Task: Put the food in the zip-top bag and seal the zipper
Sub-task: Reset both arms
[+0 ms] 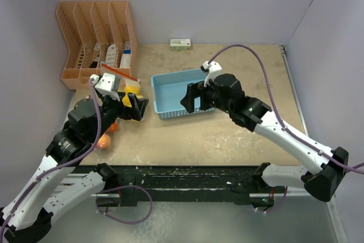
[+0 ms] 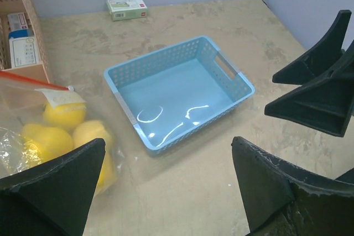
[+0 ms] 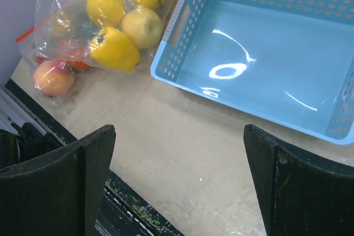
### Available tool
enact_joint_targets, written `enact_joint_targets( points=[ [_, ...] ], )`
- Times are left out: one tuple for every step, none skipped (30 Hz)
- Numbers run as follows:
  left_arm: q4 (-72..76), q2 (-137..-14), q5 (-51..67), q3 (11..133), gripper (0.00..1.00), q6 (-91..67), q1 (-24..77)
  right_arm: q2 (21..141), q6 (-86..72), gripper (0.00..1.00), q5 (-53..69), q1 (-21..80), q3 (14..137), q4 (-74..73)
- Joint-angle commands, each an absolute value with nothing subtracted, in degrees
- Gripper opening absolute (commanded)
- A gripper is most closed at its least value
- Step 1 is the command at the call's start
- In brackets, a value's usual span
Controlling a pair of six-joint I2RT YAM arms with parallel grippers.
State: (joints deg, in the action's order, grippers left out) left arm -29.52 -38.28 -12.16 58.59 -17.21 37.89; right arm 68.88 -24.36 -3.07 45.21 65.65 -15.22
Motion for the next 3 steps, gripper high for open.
enact_joint_targets(
  points=[
    [-29.7,-37.4,-11.3,59.0,0.99,-18.0,37.6,67.6,-25.4,0.99,-6.7,45.0,67.9,-15.9],
    [-29.8,-37.6,-11.3,59.0,0.99,-18.0,37.6,67.9,-25.4,0.99,-6.7,44.9,67.9,-16.1],
    [-30.0,-37.7,-11.3,59.0,0.99,-17.9,37.6,68.0,-25.5,0.99,-6.6,45.0,67.8,-16.2]
  ],
)
